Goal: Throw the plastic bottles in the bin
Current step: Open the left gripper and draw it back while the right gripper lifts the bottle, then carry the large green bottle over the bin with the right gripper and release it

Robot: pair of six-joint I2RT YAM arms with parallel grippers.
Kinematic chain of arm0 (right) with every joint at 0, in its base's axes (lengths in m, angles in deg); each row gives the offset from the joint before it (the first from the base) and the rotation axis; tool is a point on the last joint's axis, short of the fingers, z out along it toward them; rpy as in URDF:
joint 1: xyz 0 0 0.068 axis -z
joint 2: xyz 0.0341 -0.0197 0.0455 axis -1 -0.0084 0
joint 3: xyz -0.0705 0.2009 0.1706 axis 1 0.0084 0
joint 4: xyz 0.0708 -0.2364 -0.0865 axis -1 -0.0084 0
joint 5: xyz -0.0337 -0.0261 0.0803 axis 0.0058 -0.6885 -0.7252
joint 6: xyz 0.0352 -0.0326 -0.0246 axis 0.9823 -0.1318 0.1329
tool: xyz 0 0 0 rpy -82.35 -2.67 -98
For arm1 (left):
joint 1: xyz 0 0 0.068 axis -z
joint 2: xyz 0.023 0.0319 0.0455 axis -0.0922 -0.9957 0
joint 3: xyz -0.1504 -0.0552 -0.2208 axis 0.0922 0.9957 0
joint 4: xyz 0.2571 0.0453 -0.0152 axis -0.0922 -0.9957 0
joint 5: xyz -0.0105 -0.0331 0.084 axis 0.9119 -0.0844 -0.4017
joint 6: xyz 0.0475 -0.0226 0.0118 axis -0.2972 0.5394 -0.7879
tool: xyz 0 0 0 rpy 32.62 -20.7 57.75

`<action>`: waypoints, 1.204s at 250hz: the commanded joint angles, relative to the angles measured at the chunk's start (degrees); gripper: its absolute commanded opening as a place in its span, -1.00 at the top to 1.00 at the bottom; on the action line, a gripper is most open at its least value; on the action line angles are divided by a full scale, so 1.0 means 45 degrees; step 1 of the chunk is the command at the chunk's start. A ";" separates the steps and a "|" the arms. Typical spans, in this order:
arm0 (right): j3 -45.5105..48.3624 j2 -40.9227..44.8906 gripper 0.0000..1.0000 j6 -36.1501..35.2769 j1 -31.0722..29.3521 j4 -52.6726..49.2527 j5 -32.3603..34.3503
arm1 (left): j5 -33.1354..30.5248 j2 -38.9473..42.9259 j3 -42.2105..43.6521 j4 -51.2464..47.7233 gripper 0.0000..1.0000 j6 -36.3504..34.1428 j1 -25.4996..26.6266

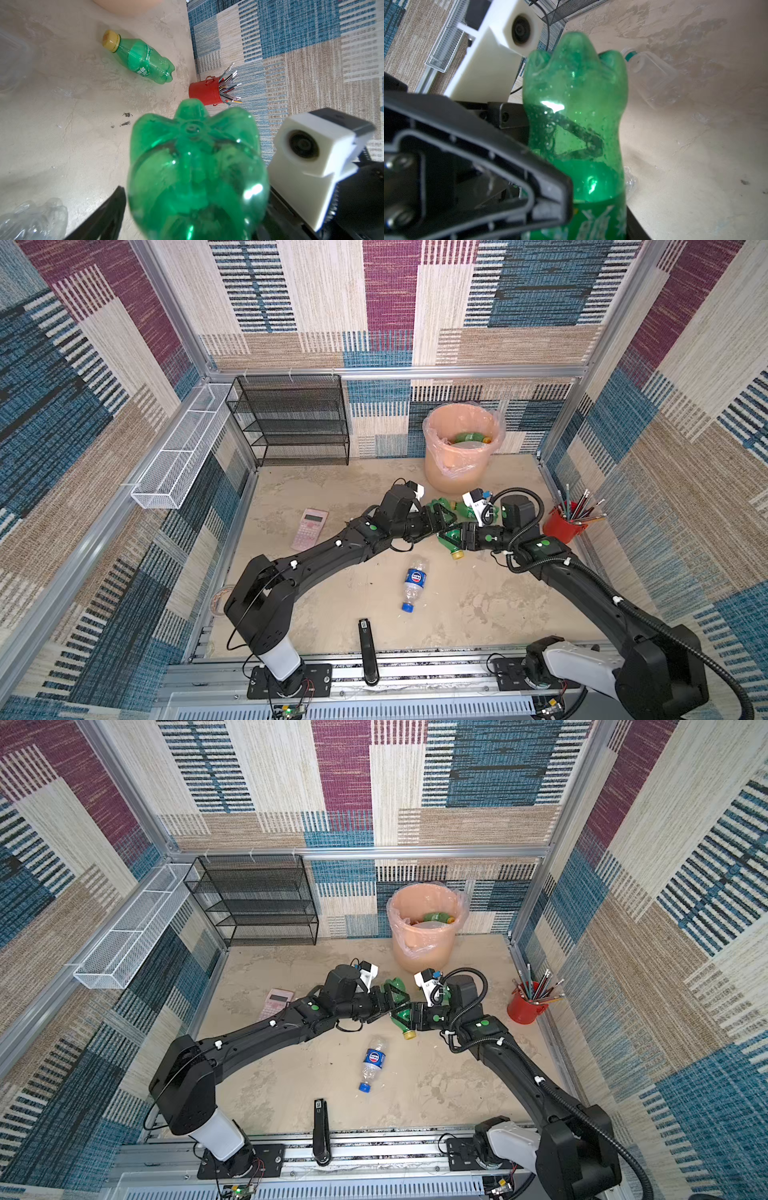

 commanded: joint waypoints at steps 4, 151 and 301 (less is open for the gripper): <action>0.0585 0.0622 0.06 0.0125 0.0028 -0.0360 0.0502 | -0.1220 0.0667 0.0479 0.0840 -0.88 -0.0130 -0.0086; 0.1005 0.4398 0.08 0.1188 0.0656 -0.1849 0.6067 | -0.3757 0.4500 0.4312 0.0098 -0.78 0.1173 -0.1400; -0.9953 -0.3898 -0.36 0.0560 0.1436 0.1299 0.8499 | -0.4345 0.6824 0.6700 -0.0132 -0.74 0.1989 -0.1590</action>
